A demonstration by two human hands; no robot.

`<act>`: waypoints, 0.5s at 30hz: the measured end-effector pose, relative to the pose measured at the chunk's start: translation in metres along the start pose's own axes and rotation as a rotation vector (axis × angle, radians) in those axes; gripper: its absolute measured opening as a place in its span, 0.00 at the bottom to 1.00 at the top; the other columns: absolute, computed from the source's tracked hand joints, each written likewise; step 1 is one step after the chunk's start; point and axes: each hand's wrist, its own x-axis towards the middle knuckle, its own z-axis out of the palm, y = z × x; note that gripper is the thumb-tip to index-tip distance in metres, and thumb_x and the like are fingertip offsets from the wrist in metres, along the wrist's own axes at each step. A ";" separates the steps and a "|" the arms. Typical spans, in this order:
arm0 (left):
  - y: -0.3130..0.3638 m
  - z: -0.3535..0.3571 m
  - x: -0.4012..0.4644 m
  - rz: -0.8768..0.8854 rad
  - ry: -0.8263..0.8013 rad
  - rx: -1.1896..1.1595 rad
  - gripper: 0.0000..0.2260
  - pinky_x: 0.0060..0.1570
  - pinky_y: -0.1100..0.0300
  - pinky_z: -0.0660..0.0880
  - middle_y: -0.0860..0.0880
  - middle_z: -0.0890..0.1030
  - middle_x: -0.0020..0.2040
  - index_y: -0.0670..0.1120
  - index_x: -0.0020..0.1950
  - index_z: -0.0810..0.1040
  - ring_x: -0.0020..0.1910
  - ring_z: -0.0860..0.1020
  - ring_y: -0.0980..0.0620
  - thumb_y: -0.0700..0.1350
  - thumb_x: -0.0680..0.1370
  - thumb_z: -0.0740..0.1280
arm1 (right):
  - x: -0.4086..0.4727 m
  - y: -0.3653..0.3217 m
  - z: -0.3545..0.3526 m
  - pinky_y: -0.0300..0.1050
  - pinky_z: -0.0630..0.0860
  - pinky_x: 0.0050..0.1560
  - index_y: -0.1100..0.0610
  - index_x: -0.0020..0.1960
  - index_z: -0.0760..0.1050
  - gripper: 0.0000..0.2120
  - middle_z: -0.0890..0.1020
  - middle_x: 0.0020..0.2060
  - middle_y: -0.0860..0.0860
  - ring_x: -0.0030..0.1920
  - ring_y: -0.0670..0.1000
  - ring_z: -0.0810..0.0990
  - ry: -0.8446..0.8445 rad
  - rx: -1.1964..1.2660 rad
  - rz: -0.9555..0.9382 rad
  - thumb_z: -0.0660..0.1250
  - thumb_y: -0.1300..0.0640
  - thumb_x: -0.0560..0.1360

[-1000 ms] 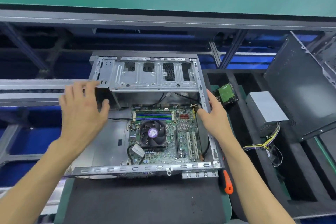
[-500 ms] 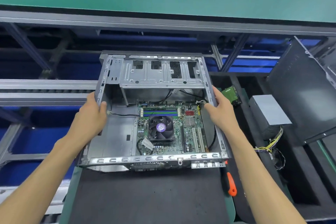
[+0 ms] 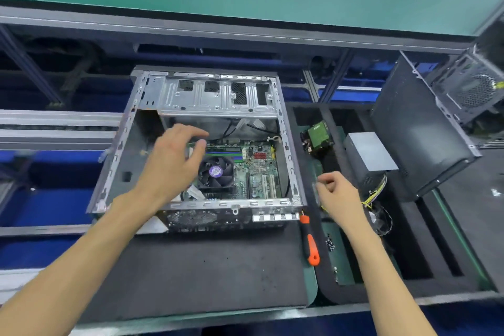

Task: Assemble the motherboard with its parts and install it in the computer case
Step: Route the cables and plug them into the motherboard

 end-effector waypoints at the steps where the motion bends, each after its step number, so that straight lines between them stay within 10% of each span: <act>1: 0.010 0.005 -0.008 0.004 -0.013 -0.039 0.06 0.57 0.53 0.72 0.49 0.79 0.51 0.45 0.56 0.81 0.52 0.77 0.48 0.40 0.80 0.67 | -0.008 0.011 0.004 0.44 0.70 0.43 0.52 0.55 0.76 0.06 0.80 0.40 0.47 0.44 0.52 0.81 -0.053 -0.053 0.013 0.68 0.53 0.79; 9: 0.061 0.033 -0.074 0.073 -0.074 -0.095 0.03 0.47 0.58 0.72 0.52 0.76 0.42 0.47 0.52 0.80 0.42 0.72 0.54 0.42 0.80 0.68 | -0.057 0.058 0.041 0.49 0.73 0.49 0.55 0.54 0.69 0.14 0.80 0.53 0.56 0.54 0.60 0.80 -0.170 -0.242 0.022 0.72 0.52 0.75; 15: 0.070 0.025 -0.087 0.027 -0.064 -0.096 0.04 0.48 0.63 0.70 0.53 0.78 0.43 0.47 0.52 0.80 0.46 0.74 0.55 0.41 0.80 0.66 | -0.063 0.060 0.044 0.52 0.80 0.47 0.58 0.48 0.74 0.14 0.83 0.42 0.55 0.42 0.58 0.84 -0.137 -0.108 0.124 0.70 0.48 0.73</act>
